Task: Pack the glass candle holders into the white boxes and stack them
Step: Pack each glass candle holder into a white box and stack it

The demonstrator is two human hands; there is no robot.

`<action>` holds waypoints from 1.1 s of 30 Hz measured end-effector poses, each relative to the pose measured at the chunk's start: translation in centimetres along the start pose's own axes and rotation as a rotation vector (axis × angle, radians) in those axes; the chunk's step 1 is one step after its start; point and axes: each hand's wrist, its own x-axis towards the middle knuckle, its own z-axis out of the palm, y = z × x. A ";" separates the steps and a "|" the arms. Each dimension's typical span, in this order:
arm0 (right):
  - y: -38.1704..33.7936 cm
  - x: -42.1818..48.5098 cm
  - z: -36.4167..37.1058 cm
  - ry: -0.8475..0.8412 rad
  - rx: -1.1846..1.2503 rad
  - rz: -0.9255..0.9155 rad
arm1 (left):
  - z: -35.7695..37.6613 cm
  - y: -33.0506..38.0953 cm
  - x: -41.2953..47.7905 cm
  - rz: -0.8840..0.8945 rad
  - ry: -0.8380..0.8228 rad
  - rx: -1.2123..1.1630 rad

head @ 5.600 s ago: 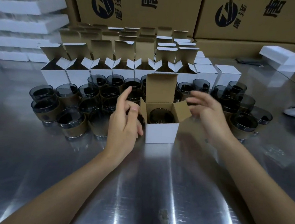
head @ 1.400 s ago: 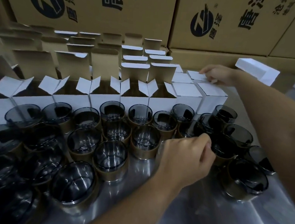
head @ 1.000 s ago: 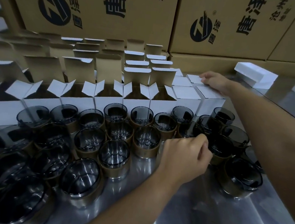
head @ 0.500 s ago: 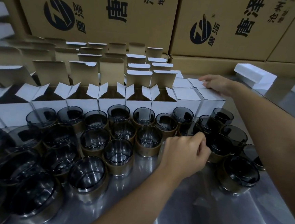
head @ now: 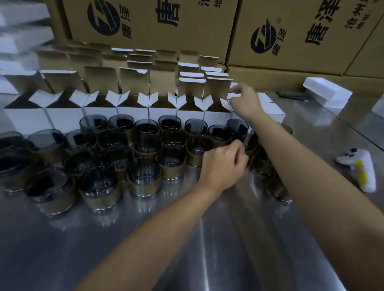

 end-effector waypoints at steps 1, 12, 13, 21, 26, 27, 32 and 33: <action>0.1 -0.7 0.6 0.016 -0.020 0.007 | -0.7 -0.3 -0.5 -0.002 -0.005 -0.011; 0.3 -0.7 3.2 0.245 -0.070 -0.064 | -8.1 -2.9 -6.2 0.046 0.028 -0.094; 0.3 -0.2 3.1 0.293 -0.039 -0.054 | -8.1 -2.7 -6.0 0.061 0.016 -0.071; 1.1 3.5 4.0 0.219 0.035 0.059 | -7.4 -2.7 -5.3 0.087 -0.097 0.021; 0.6 3.2 3.8 0.254 0.262 0.007 | -7.3 -2.7 -5.2 0.066 -0.115 0.019; 0.0 3.1 3.1 0.270 0.299 -0.005 | -7.3 -2.8 -5.2 0.059 -0.112 0.022; -3.9 1.0 -1.8 0.394 0.379 -0.144 | -7.3 -2.7 -5.2 0.043 -0.090 0.034; -4.6 -0.1 -2.9 0.429 0.407 -0.180 | -7.3 -2.7 -5.3 0.048 -0.079 0.037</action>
